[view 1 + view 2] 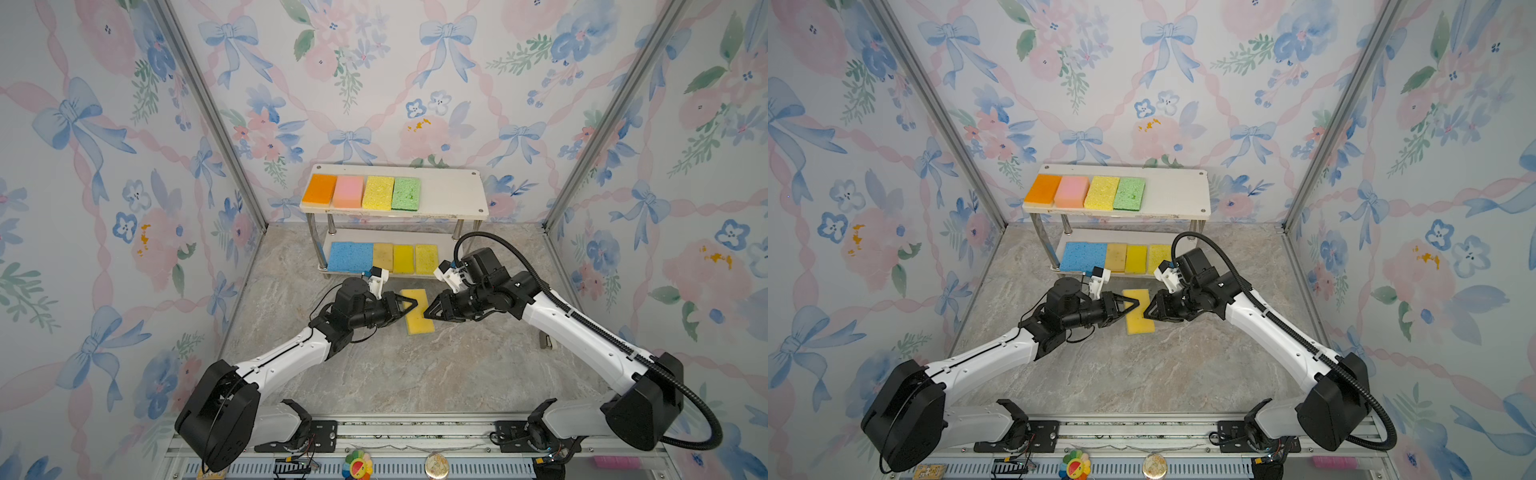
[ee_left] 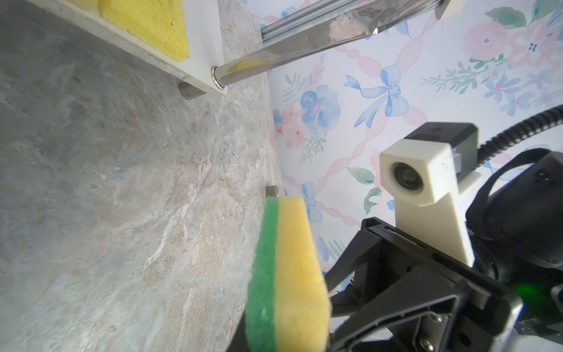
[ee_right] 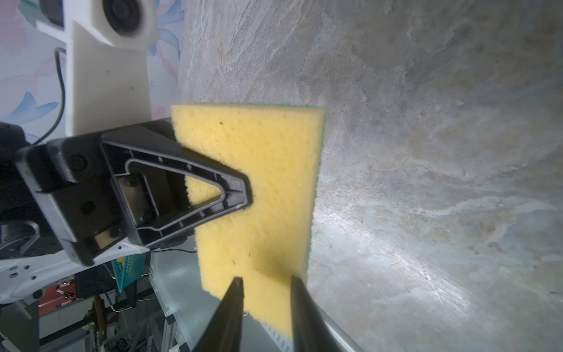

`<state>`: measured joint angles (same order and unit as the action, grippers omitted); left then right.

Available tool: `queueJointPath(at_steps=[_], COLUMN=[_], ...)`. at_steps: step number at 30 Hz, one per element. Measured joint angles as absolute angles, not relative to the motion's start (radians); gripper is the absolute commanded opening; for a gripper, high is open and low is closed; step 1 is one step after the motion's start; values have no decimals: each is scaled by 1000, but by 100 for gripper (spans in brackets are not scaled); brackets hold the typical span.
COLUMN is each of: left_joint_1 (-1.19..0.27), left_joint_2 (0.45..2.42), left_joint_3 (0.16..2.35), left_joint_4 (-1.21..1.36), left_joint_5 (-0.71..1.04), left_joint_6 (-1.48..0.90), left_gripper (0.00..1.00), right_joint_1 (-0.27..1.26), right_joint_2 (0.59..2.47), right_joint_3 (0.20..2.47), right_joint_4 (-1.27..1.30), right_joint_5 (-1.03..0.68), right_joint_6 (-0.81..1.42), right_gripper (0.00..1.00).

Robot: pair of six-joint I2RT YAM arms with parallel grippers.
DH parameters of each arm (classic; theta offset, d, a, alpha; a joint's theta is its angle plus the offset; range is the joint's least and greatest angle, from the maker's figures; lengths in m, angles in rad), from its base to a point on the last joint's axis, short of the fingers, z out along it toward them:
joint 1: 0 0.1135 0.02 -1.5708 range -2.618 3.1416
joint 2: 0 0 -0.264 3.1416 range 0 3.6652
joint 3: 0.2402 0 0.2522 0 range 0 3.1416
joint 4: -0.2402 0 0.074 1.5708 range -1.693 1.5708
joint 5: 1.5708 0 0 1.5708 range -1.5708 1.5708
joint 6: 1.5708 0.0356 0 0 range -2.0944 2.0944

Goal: Place and organize the cleaning sponges onto the shelf
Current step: 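Lift the yellow sponge upright with the left gripper steadying it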

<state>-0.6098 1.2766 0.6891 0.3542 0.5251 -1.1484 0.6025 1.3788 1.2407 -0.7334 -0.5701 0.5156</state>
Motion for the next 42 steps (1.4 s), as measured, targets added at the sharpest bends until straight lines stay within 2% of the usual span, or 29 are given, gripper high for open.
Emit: queueJointPath(at_steps=[5,17,42], left_joint_1=[-609,-595,-599], left_joint_2=[1280,1322,1321], left_joint_3=[694,703,703], left_joint_4=[377,464,540], left_joint_5=[525,552,561], left_joint_6=[-1153,-1196,-1262], left_gripper=[12,12,11], right_joint_1=[576,575,575], right_joint_2=[1310,1150,1174], right_joint_3=[1224,1071,1050], right_joint_4=[-743,-641,-564], right_joint_5=[-574,-599,-607], right_joint_6=[561,765,820], right_gripper=[54,55,35])
